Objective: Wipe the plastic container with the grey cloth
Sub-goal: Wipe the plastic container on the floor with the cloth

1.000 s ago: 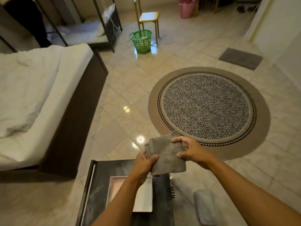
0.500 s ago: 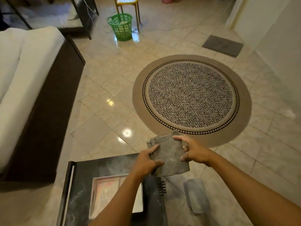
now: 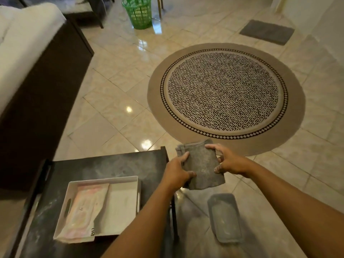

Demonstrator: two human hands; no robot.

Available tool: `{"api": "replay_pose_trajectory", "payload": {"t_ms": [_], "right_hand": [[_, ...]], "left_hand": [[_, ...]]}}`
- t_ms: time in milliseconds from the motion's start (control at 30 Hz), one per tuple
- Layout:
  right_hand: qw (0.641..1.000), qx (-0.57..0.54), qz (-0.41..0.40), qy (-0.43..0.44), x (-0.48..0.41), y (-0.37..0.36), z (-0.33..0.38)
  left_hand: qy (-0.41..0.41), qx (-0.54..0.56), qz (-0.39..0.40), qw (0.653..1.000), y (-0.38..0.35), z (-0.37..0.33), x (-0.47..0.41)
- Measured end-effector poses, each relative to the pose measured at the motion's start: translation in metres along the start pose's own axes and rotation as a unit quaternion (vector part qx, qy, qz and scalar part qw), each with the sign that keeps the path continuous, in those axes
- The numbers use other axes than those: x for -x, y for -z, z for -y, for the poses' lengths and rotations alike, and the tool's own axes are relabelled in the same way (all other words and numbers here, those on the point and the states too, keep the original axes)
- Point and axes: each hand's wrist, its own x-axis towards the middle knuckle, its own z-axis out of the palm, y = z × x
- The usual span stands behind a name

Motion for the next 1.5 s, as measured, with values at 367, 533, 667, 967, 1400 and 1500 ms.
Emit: {"api": "replay_pose_trajectory", "payload": {"t_ms": [367,533,667,967,1400,1500], "right_hand": [[0.997,0.056,-0.053,0.029,-0.015,-0.002,-0.160],[0.994,0.080,-0.054,0.043,0.030,-0.033,-0.184],[0.988,0.107,-0.080,0.080,0.090,-0.069,-0.188],[0.972,0.180,-0.116,0.100,0.177,-0.111,-0.201],[0.964,0.218,-0.120,0.089,0.105,-0.088,-0.258],[0.964,0.225,-0.121,0.076,0.078,-0.084,-0.280]], "left_hand": [[-0.053,-0.090,-0.040,0.994,-0.141,0.081,-0.040],[-0.079,-0.116,-0.054,0.989,-0.162,0.104,0.009],[-0.123,-0.103,-0.075,0.984,-0.176,0.123,0.068],[-0.145,-0.131,-0.073,0.978,-0.197,0.143,0.151],[-0.103,-0.132,-0.064,0.984,-0.229,0.161,0.092],[-0.110,-0.155,-0.061,0.980,-0.239,0.171,0.067]]}}
